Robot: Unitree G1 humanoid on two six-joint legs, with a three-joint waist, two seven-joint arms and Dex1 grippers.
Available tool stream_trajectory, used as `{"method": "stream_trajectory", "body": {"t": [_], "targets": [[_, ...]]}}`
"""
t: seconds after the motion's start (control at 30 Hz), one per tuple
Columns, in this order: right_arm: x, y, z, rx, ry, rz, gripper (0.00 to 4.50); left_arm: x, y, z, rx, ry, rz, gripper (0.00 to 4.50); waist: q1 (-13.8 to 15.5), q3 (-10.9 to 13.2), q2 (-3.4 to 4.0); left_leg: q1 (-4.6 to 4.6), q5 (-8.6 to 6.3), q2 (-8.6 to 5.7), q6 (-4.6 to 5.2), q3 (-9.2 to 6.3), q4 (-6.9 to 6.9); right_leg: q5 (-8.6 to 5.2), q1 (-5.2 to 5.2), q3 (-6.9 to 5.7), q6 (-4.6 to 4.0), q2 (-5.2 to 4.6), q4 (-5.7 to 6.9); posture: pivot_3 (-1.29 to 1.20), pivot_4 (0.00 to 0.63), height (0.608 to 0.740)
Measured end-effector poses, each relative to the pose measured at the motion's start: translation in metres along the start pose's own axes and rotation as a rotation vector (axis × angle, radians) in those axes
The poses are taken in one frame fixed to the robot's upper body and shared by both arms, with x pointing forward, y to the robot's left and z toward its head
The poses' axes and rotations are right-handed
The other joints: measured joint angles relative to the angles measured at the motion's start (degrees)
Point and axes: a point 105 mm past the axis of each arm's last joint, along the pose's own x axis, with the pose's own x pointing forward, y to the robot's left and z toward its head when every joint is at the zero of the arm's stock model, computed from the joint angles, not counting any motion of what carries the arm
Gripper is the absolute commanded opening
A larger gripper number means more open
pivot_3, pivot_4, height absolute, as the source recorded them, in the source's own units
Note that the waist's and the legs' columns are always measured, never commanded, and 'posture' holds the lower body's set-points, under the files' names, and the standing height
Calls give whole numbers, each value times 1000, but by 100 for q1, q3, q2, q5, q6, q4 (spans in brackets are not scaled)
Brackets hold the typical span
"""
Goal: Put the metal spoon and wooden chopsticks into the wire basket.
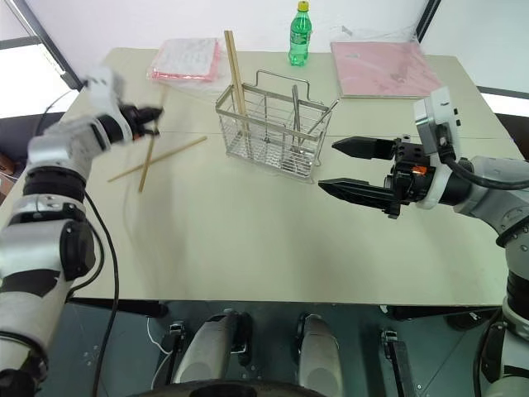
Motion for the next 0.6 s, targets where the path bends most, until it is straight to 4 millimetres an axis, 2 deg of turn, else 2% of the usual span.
{"method": "stream_trajectory", "body": {"t": [0.03, 0.1, 0.17, 0.2, 0.33, 0.5, 0.6], "targets": [[1, -2, 0, 6, -17, -9, 4500, 3, -1, 30, -97, -132, 55, 80, -2, 4, -21, 0, 0, 1, 0, -2, 0, 1, 1, 0, 1, 0, 0, 0, 150, 699], [4, -5, 2, 17, -48, -24, 4500, 2, -5, 72, -208, -304, 107, 80, -11, -1, -29, 7, -1, -3, 1, 3, -1, 2, 10, 1, 3, -2, -1, 0, 150, 699], [6, -8, 4, 36, -78, -43, 4500, -1, -12, 102, -287, -443, 136, 80, -12, -1, -29, 23, -1, -5, 1, 7, -4, 4, 27, 1, 7, -3, -2, 0, 150, 699], [7, -8, 3, 48, -86, -46, 4500, 1, -20, 108, -304, -481, 135, 80, 1, -1, -29, 25, -1, -5, 1, 6, -4, 4, 32, -1, 7, -3, -3, 0, 150, 699], [10, -4, 3, 55, -93, -44, 4500, 16, -52, 105, -337, -504, 86, 80, 12, -2, -32, 24, -2, -9, 3, 1, 1, 6, 42, -7, 10, -2, -11, 0, 150, 699], [6, -5, 2, 67, -101, -87, 4500, 38, -99, 83, -371, -440, -12, 80, -7, -2, -33, 23, -4, -9, 7, 3, -1, 6, 40, -7, 11, -1, -14, 0, 150, 699], [4, -4, 1, 75, -109, -105, 4500, 45, -117, 70, -349, -404, -47, 80, -28, -2, -32, 23, -4, -7, 7, 5, -3, 6, 36, -6, 11, 2, -13, 0, 150, 699]]}}
